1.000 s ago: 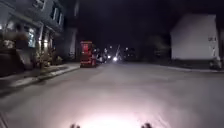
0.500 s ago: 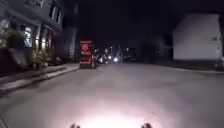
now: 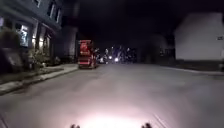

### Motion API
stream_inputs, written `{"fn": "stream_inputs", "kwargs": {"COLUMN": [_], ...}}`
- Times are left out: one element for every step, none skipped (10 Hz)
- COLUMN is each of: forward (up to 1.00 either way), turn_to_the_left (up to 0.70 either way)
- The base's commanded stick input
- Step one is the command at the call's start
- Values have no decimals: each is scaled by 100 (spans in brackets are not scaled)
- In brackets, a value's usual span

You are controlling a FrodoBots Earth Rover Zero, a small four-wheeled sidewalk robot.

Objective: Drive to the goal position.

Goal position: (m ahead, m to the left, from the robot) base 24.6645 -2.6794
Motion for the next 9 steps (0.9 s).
{"fn": "stream_inputs", "kwargs": {"forward": [70, 70, 70, 70, 70, 70, 70, 70, 70], "turn_to_the_left": [0, 0, 0, 0, 0, 0, 0, 0, 0]}}
